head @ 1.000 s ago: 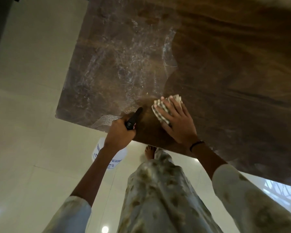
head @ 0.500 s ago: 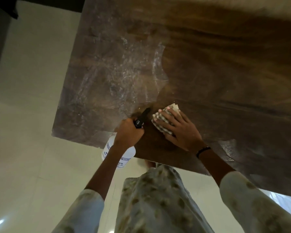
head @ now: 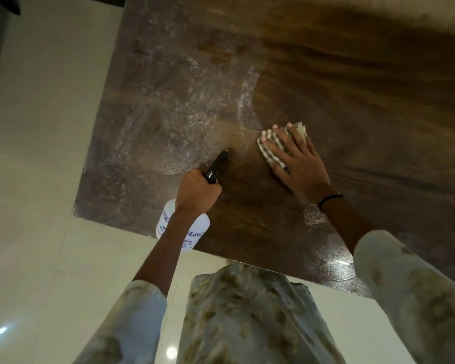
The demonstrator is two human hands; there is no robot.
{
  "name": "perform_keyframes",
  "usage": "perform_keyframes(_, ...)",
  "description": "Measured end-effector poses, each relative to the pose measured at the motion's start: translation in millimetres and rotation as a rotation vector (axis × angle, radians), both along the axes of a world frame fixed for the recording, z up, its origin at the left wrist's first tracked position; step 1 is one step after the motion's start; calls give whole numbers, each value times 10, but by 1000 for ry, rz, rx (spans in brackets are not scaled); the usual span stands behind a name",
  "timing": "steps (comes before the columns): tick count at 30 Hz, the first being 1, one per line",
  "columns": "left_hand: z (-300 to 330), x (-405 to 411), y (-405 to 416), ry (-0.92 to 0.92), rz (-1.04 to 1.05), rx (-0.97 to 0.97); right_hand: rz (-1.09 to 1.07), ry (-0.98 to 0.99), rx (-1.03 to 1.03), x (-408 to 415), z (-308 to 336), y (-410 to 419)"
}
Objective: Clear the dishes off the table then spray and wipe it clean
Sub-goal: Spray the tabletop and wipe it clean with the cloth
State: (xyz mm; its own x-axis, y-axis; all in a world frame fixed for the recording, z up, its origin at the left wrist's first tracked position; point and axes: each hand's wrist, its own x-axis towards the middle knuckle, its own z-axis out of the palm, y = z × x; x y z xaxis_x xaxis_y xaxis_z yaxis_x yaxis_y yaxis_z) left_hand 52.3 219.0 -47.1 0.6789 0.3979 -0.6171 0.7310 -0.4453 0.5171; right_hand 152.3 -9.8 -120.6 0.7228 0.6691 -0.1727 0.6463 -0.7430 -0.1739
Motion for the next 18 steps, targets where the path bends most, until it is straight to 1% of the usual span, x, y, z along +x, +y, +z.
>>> perform_keyframes(3, 27, 55, 17, -15, 5, 21, -88, 21, 38, 221, -35, 348)
perform_keyframes(6, 49, 85, 64, -47, 11, -25, -113, 15, 79, 210, -34, 815)
perform_keyframes(10, 84, 125, 141, -70, 24, 12, 90, 49, 100, -294, -86, 1207)
perform_keyframes(12, 114, 147, 163, -62, 22, 22, 195, 71, 155, -547, -85, 1093)
perform_keyframes(15, 130, 165, 186, -65, 30, 3, 330, 37, 113, -562, -64, 636)
perform_keyframes(16, 135, 180, 195, -61, 34, -1, 314, 31, 92, -464, -51, 472)
perform_keyframes(18, 123, 219, 224, -55, 51, -18, 208, 26, 56, -189, -11, 268)
